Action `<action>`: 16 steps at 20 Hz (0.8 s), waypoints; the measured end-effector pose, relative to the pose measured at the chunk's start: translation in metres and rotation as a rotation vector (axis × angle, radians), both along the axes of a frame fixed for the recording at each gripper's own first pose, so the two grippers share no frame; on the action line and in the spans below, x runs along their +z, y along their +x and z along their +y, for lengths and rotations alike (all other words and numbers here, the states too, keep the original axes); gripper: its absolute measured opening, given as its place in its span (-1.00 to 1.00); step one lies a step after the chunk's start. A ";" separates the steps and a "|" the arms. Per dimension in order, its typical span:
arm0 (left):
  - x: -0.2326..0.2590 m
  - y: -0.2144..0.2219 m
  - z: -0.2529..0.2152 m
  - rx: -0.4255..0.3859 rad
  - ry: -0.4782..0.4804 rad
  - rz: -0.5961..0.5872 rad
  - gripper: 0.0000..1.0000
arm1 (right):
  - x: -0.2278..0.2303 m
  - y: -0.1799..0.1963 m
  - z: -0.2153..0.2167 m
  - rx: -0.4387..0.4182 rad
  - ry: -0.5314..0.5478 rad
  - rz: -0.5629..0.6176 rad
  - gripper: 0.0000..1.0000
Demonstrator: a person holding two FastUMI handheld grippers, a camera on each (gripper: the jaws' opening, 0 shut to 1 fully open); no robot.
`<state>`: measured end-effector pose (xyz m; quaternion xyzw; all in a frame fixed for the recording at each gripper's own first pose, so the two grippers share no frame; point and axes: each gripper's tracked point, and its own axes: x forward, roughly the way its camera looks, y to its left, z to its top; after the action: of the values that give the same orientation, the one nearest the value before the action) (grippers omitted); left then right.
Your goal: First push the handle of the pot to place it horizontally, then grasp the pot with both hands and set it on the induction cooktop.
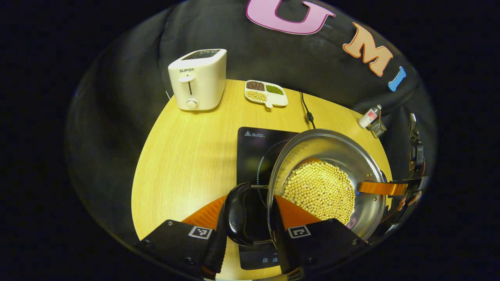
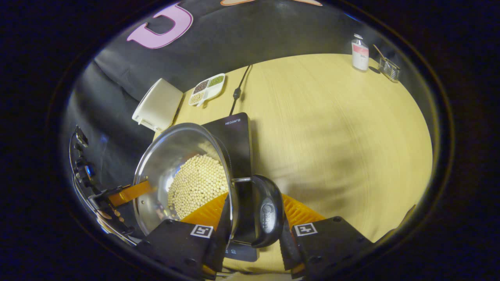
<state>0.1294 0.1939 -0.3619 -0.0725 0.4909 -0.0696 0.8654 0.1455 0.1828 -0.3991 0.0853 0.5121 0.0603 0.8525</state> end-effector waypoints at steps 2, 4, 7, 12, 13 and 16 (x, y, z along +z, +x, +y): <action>0.001 0.008 0.005 -0.002 0.011 -0.015 0.10 | -0.004 0.008 0.005 -0.005 -0.005 -0.007 0.07; 0.005 0.006 0.007 0.000 0.016 -0.027 0.11 | -0.006 0.014 0.007 -0.013 -0.004 -0.010 0.07; 0.006 0.010 0.009 -0.001 0.033 -0.045 0.12 | -0.008 0.023 0.008 -0.030 0.001 -0.021 0.07; 0.010 0.011 0.012 0.000 0.061 -0.069 0.14 | -0.012 0.033 0.012 -0.051 0.017 -0.029 0.07; 0.009 0.012 0.012 0.004 0.062 -0.073 0.14 | -0.011 0.035 0.013 -0.055 0.023 -0.034 0.05; 0.005 0.010 0.008 0.013 0.057 -0.073 0.15 | -0.012 0.039 0.015 -0.058 0.034 -0.039 0.34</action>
<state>0.1399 0.2023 -0.3573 -0.0485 0.4604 -0.0528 0.8848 0.1842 0.1979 -0.4107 0.1134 0.4915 0.0460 0.8622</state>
